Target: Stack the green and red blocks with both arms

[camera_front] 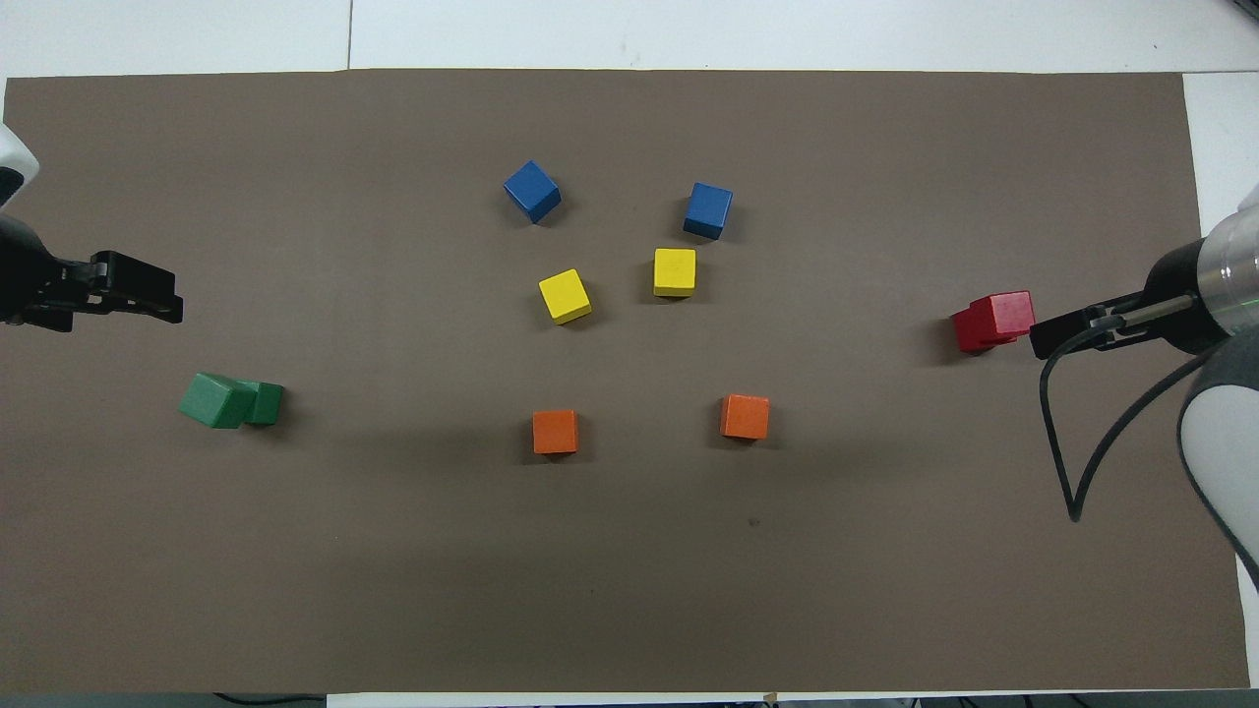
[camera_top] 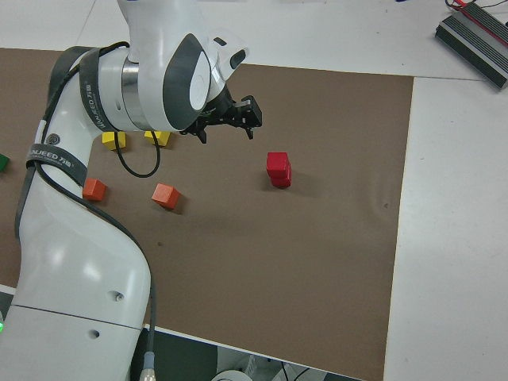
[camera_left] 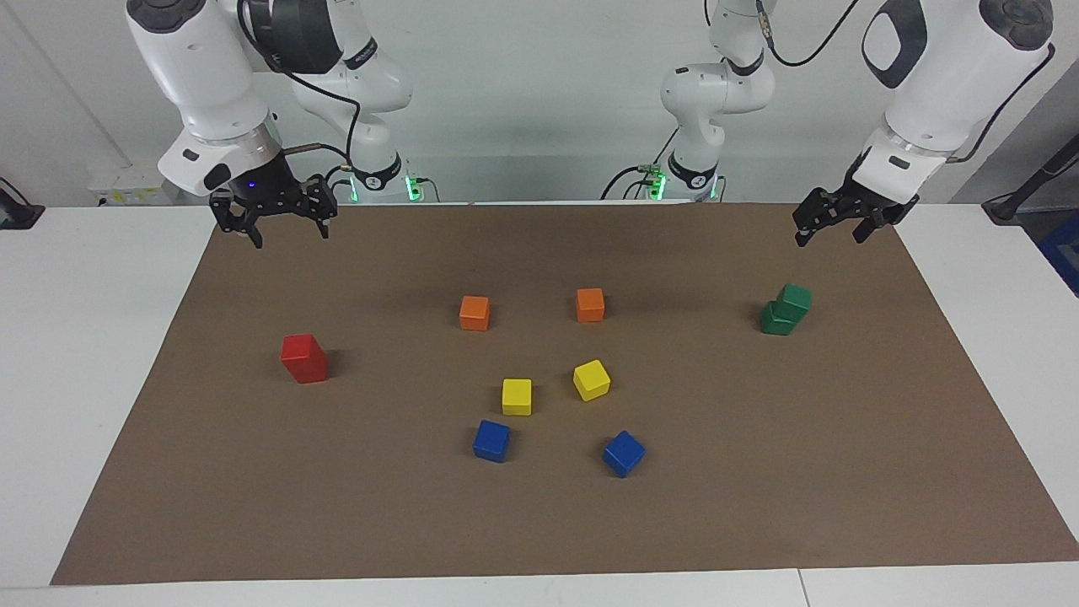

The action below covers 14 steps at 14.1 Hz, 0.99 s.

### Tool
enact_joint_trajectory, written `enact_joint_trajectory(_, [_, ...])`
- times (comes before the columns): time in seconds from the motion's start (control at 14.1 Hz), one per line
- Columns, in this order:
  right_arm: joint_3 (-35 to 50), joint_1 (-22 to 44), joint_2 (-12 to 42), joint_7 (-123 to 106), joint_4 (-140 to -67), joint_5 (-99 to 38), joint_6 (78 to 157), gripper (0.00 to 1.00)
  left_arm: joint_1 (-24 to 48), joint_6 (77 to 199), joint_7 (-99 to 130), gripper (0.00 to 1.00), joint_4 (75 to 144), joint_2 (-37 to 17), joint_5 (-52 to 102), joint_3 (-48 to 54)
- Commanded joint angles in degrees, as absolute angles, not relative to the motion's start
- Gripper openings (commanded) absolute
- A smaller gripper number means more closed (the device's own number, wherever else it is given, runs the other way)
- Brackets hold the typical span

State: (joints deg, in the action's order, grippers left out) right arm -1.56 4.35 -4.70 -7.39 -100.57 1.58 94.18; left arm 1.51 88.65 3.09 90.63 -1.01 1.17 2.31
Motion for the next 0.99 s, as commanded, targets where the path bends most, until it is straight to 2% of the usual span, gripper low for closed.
enact_joint_trajectory(0.0, [-2.37, 4.22, -4.66, -6.59, -100.28, 0.79, 93.43, 1.0, 2.72, 88.94, 3.96, 1.0, 89.56, -0.27, 0.97, 1.84])
enact_joint_trajectory(0.36, [-2.37, 2.73, -2.64, -6.59, -95.72, 0.88, 89.65, 1.0, 2.55, 90.35, 3.78, 1.0, 91.67, 1.05, 0.97, 2.64])
enact_joint_trajectory(0.92, [-2.37, 1.49, -2.37, -6.24, -94.92, 1.23, 90.18, 1.0, 2.02, 89.47, 4.04, 1.0, 92.2, 1.32, 0.88, 2.64])
